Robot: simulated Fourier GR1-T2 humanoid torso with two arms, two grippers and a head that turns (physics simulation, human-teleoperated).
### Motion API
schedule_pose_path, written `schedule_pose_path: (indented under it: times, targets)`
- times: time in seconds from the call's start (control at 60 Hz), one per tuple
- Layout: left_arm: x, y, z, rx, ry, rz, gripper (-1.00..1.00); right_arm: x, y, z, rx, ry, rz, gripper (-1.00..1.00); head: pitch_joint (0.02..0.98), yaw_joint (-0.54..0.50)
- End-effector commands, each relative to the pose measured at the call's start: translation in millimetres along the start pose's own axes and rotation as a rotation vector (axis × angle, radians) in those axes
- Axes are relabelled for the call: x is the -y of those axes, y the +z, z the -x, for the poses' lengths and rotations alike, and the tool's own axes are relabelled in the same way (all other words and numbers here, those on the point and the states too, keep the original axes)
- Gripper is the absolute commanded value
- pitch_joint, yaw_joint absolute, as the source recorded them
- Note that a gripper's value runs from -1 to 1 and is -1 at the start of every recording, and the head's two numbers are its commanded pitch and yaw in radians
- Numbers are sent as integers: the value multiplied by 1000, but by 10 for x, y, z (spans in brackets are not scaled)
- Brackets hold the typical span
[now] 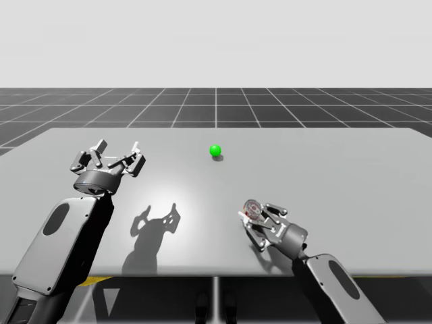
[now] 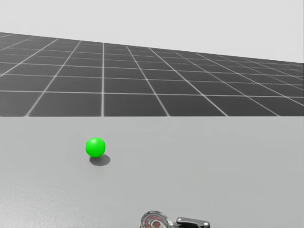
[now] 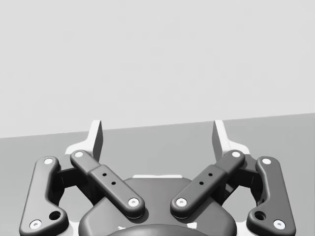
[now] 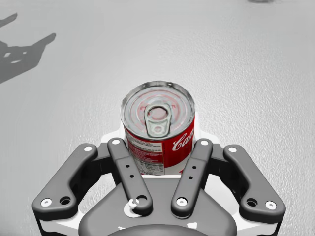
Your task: Watch the red light. When it turns green, pick up the object.
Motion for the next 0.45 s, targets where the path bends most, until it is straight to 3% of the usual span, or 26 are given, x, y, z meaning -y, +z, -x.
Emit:
schedule_pose_path:
  times: [0.017, 0.033, 0.117, 0.217, 0.45]
  targets:
    - [-1, -3, 1, 0, 0, 0, -1000, 145, 23, -608, 125, 38, 132, 1000, 442, -218]
    - [-1, -3, 1, 0, 0, 0, -1000, 152, 43, -718, 142, 57, 144, 1000, 443, -218]
    - [-2, -3, 2, -2, -3, 2, -1000, 161, 78, -938, 177, 87, 170, 1000, 444, -216]
    - [10, 16, 10, 2, -1, 0, -1000, 162, 101, -1149, 206, 99, 188, 1000, 446, -215]
    - [19, 29, 0, 3, -1, 0, -1000, 64, 237, -1835, 339, 179, 227, 1000, 449, -211]
